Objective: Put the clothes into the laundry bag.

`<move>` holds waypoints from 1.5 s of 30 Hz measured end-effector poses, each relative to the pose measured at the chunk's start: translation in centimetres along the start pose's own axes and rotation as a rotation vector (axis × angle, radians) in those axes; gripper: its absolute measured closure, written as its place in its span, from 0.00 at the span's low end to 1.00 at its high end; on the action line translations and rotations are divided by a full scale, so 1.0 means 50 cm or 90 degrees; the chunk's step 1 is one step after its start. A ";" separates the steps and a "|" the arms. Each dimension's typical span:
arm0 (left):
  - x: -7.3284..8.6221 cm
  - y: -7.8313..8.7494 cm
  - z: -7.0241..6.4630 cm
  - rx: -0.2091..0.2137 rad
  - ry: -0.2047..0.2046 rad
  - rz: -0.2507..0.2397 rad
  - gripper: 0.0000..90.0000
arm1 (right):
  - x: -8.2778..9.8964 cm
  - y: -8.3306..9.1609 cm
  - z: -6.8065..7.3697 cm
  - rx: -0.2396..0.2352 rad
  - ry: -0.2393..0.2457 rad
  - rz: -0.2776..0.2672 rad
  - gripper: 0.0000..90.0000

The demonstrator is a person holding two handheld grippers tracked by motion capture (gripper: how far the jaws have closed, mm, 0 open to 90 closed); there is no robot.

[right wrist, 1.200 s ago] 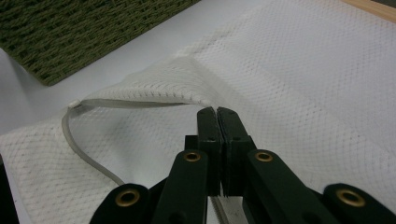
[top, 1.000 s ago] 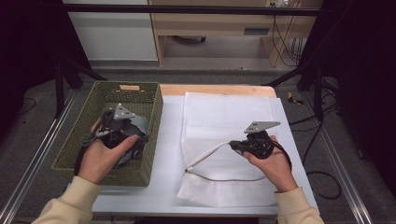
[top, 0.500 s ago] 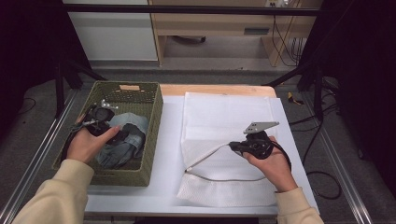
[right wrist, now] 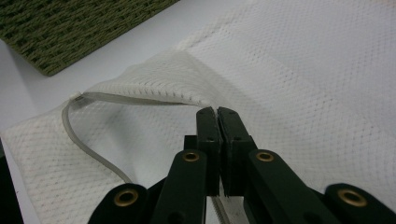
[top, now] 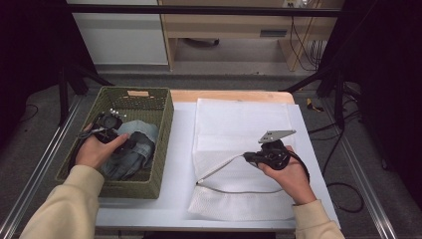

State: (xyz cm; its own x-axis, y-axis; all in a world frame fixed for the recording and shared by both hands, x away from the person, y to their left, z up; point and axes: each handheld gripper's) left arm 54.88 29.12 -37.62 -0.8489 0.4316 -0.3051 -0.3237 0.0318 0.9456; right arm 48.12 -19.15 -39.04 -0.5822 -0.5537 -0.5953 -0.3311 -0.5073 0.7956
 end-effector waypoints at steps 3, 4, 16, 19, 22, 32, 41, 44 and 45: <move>0.002 -0.013 0.004 0.008 0.012 0.015 0.05 | 0.000 -0.002 0.000 0.000 0.002 0.002 0.98; 0.002 -0.018 0.004 0.013 0.015 0.021 0.04 | 0.000 -0.002 0.000 -0.001 0.002 0.003 0.98; -0.002 -0.062 -0.012 0.087 0.020 0.029 0.06 | 0.000 -0.005 0.000 -0.003 0.001 0.003 0.98; -0.005 -0.062 -0.016 0.088 0.007 0.029 0.06 | -0.001 -0.005 0.001 -0.004 -0.001 0.003 0.98; -0.006 -0.063 -0.018 0.095 0.008 0.028 0.07 | -0.001 -0.005 0.001 -0.003 0.002 0.005 0.98; -0.015 -0.065 -0.036 0.085 -0.008 0.034 0.07 | -0.003 -0.006 0.003 -0.002 0.003 0.006 0.98; -0.018 -0.071 -0.039 0.078 -0.013 0.040 0.04 | -0.004 -0.009 0.007 0.000 0.009 0.006 0.98; -0.018 -0.070 -0.041 0.071 -0.017 0.044 0.03 | -0.004 -0.009 0.007 0.000 0.009 0.006 0.98; -0.018 -0.070 -0.041 0.072 -0.015 0.043 0.03 | -0.004 -0.009 0.007 0.000 0.009 0.006 0.98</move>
Point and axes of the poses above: each handheld gripper's, and its own axes: y roughly backward along the jaws, x roughly out of its underside, z roughly to its left, and after that the axes turned 12 degrees about z, right-handed
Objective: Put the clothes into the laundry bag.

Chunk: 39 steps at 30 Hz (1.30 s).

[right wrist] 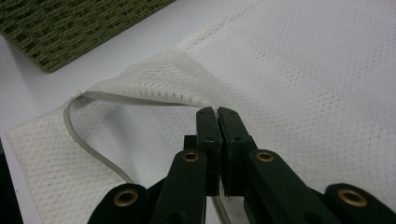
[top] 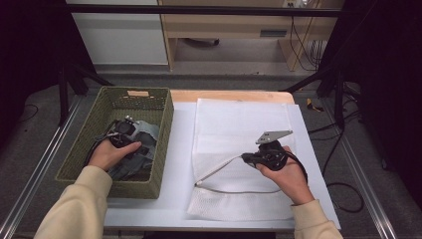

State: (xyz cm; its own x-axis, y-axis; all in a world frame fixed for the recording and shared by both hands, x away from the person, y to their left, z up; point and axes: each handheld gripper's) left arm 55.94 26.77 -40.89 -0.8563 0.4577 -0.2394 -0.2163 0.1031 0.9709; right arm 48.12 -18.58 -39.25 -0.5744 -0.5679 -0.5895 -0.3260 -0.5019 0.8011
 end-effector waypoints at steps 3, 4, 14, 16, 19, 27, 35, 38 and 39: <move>0.000 0.000 0.000 -0.001 0.000 0.000 0.03 | 0.000 0.000 0.001 0.001 0.002 0.000 0.98; 0.000 0.000 0.000 -0.002 0.000 0.000 0.03 | 0.000 0.001 0.001 0.001 0.001 -0.001 0.98; -0.002 -0.004 -0.001 -0.012 0.001 0.006 0.01 | 0.000 0.001 0.001 -0.002 0.004 -0.001 0.98; -0.002 -0.005 -0.002 -0.014 0.001 0.006 0.01 | 0.000 0.001 0.001 -0.002 0.002 -0.002 0.98; -0.003 -0.006 -0.001 -0.021 -0.001 0.007 0.01 | 0.000 0.000 0.001 -0.002 0.003 -0.001 0.98; -0.006 -0.012 0.001 -0.036 0.001 0.016 0.00 | 0.000 -0.001 0.002 -0.004 0.007 0.001 0.98; -0.008 -0.017 0.000 -0.043 -0.001 0.023 0.00 | 0.000 0.000 0.003 -0.006 0.007 0.002 0.98; -0.008 -0.019 0.000 -0.045 -0.001 0.024 0.00 | 0.000 0.000 0.002 -0.006 0.009 0.003 0.98; -0.008 -0.019 0.000 -0.045 0.000 0.023 0.00 | 0.000 0.000 0.002 -0.006 0.008 0.003 0.98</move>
Point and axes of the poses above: each handheld gripper's, and its own axes: y roughly backward along the jaws, x roughly out of its underside, z roughly to its left, and after that the axes turned 12 degrees about z, right-handed
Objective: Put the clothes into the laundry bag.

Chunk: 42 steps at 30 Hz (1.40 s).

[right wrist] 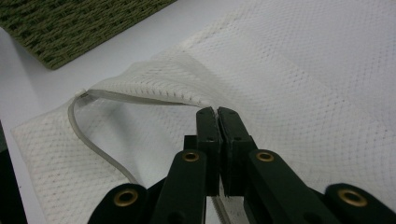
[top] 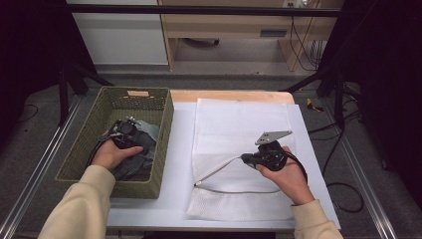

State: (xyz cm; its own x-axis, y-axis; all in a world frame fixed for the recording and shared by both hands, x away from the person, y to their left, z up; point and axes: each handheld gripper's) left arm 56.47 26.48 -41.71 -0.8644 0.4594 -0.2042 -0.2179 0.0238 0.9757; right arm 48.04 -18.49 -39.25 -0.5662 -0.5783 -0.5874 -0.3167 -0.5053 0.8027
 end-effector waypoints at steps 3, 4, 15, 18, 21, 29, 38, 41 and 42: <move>0.000 0.000 0.000 0.000 0.001 0.001 0.01 | 0.000 0.000 0.000 0.000 -0.001 0.001 0.98; 0.000 -0.001 -0.001 0.000 0.001 0.002 0.01 | 0.000 -0.001 0.000 0.000 -0.001 0.002 0.98; 0.002 0.005 -0.002 -0.007 -0.020 0.026 0.30 | 0.000 -0.001 0.000 0.000 0.000 0.001 0.98; 0.004 0.015 0.004 -0.008 -0.025 0.025 0.50 | 0.000 0.000 0.000 -0.001 0.002 0.000 0.98; 0.007 0.027 0.010 0.000 -0.020 0.014 0.67 | 0.001 0.001 -0.001 0.000 0.000 -0.001 0.98; 0.022 0.081 0.013 -0.019 0.002 -0.060 0.77 | 0.000 0.003 -0.001 -0.002 -0.003 -0.003 0.98; 0.055 0.139 0.028 -0.018 0.017 -0.168 0.77 | -0.002 0.005 0.005 -0.011 -0.004 -0.004 0.99; 0.064 0.154 0.031 -0.016 0.022 -0.197 0.77 | -0.002 0.008 0.007 -0.010 -0.008 -0.002 0.99; 0.067 0.158 0.032 -0.018 0.020 -0.203 0.77 | -0.003 0.011 0.007 -0.010 -0.007 -0.003 0.99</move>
Point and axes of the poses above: each handheld gripper's, and its own axes: y roughly backward along the jaws, x roughly out of its underside, z roughly to its left, and after that the axes turned 12 degrees about z, right-handed
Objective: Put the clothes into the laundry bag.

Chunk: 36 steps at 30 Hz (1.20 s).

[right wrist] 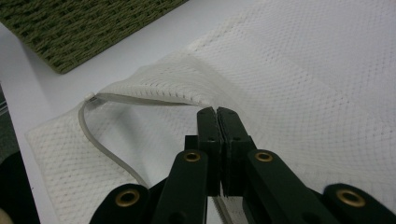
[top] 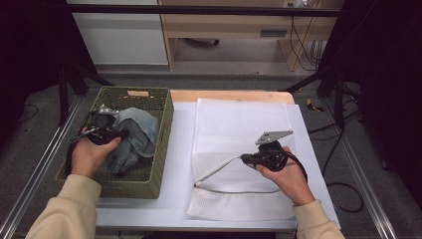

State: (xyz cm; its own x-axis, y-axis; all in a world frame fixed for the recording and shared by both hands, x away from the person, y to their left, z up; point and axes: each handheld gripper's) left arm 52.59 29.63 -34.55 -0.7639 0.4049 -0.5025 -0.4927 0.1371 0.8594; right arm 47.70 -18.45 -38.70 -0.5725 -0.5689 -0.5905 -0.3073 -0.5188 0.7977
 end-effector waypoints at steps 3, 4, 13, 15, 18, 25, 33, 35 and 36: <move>0.005 0.017 0.001 -0.002 -0.001 -0.028 0.77 | -0.004 0.009 0.002 -0.001 0.004 0.002 0.99; 0.007 0.021 0.002 -0.001 -0.002 -0.035 0.77 | -0.005 0.011 0.003 0.001 0.005 0.001 0.99; 0.015 0.059 0.005 0.001 0.010 -0.101 0.78 | -0.013 0.017 0.007 -0.023 0.008 0.020 0.99; 0.014 0.069 0.003 -0.001 0.004 -0.112 0.78 | -0.016 0.018 0.007 -0.026 0.010 0.022 0.99; 0.013 0.082 0.001 0.000 0.005 -0.124 0.78 | -0.020 0.020 0.007 -0.025 0.012 0.023 0.99; 0.013 0.097 0.004 0.002 0.005 -0.144 0.78 | -0.030 0.020 0.002 -0.029 0.009 0.033 0.99; 0.018 0.111 0.015 0.006 0.014 -0.171 0.78 | -0.041 0.015 0.001 -0.039 0.011 0.038 0.99; 0.018 0.118 0.016 0.007 0.014 -0.174 0.78 | -0.044 0.015 0.002 -0.036 0.013 0.040 0.99; 0.018 0.121 0.016 0.008 0.012 -0.178 0.78 | -0.046 0.015 0.002 -0.039 0.016 0.034 0.99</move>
State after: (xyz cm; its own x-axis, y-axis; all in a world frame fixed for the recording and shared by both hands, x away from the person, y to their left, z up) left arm 49.25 31.55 -29.73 -0.6068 0.3330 -0.7217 -0.6800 0.2527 0.6883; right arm 48.72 -17.46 -36.76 -0.5678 -0.6122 -0.5503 -0.2294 -0.5243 0.8200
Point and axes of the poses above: each handheld gripper's, and its own axes: y roughly backward along the jaws, x roughly out of its underside, z roughly to its left, and after that the axes turned 12 degrees about z, right-handed
